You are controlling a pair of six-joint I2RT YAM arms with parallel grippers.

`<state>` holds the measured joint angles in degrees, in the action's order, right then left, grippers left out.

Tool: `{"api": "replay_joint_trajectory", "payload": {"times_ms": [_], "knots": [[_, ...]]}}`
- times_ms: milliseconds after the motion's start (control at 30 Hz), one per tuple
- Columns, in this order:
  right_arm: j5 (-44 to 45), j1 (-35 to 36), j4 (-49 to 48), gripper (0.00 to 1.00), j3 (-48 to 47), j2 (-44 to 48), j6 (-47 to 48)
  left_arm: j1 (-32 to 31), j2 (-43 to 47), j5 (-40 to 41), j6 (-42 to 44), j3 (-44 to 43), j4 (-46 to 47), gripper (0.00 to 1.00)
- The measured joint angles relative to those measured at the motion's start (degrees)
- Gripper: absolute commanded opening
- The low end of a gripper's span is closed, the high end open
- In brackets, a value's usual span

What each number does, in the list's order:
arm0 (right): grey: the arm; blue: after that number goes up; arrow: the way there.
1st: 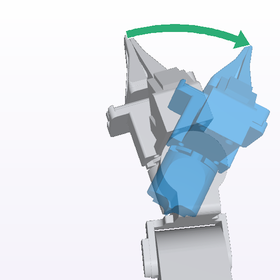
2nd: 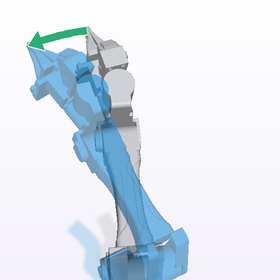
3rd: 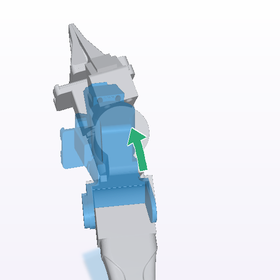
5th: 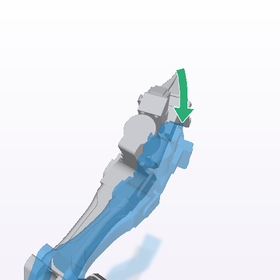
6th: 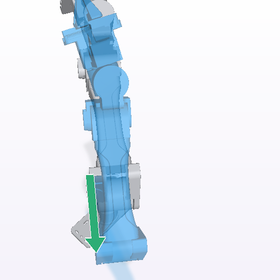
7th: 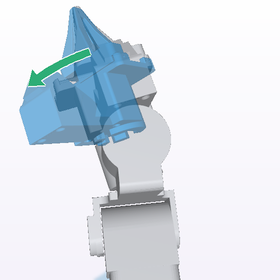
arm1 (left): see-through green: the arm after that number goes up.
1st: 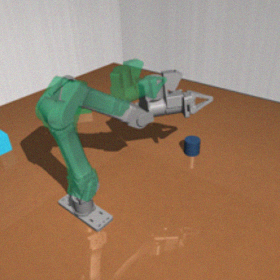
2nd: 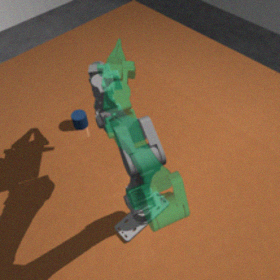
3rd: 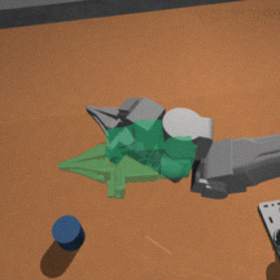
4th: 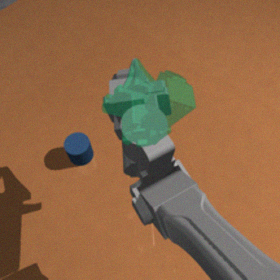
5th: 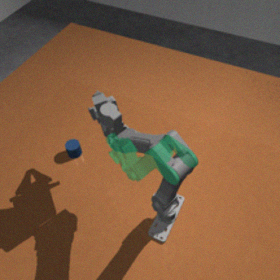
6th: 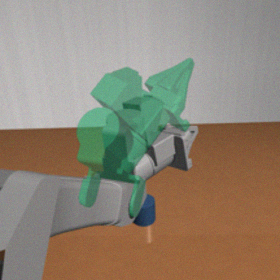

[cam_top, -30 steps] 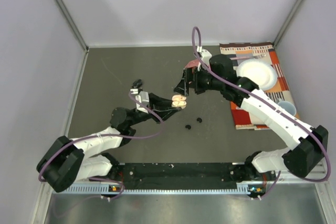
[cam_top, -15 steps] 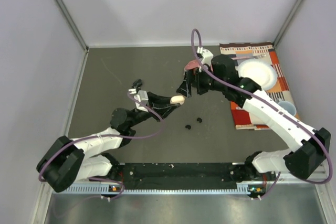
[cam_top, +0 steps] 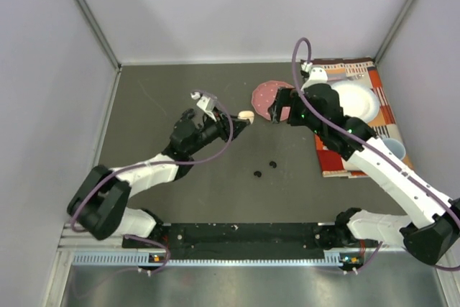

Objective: Insert the wireless bluetooth earbuds into the charging case
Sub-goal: Place the charging case with the earbuds at the center of the board.

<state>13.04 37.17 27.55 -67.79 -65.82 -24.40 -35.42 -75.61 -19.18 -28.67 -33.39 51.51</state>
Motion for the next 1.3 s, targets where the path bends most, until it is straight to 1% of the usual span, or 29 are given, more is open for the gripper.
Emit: {"api": "replay_joint_trajectory", "payload": {"times_ms": [100, 200, 367, 500, 700, 833, 1067, 1100, 1300], "knots": [[2.12, -0.96, -0.04, 0.99, 1.4, 1.36, -1.22, 0.98, -7.02, -0.07, -4.74, -2.6, -2.19, 0.0], [2.93, -3.34, -0.04, 0.99, 3.69, 3.85, -2.62, 1.22, -14.8, -0.94, -10.43, -5.11, -2.64, 0.0], [1.29, -9.33, -0.26, 0.99, 6.51, 7.91, -4.35, 1.22, -24.63, -1.86, -18.8, -6.34, -0.57, 0.0], [-0.9, -11.85, -1.18, 0.99, 7.34, 8.46, -5.27, 1.22, -30.56, -1.97, -24.2, -7.32, 0.35, 0.0], [-3.39, -13.29, -1.33, 0.99, 7.48, 8.33, -5.81, 1.22, -33.81, -1.25, -29.07, -7.8, 2.03, 0.03], [-4.13, -13.62, -1.36, 0.99, 7.48, 8.22, -5.81, 1.22, -35.12, -0.57, -31.21, -7.98, 2.01, 0.08], [-5.16, -14.58, -1.36, 0.99, 7.54, 7.89, -5.84, 1.27, -37.11, -0.17, -33.48, -8.22, 2.1, 0.09], [-5.22, -14.62, -1.36, 0.99, 7.58, 7.87, -5.81, 1.27, -37.46, -0.2, -33.92, -8.28, 2.12, 0.14], [-5.79, -14.8, -1.4, 0.99, 7.91, 7.91, -5.88, 1.27, -39.56, -0.94, -35.54, -9.97, 0.68, 0.19]]}}
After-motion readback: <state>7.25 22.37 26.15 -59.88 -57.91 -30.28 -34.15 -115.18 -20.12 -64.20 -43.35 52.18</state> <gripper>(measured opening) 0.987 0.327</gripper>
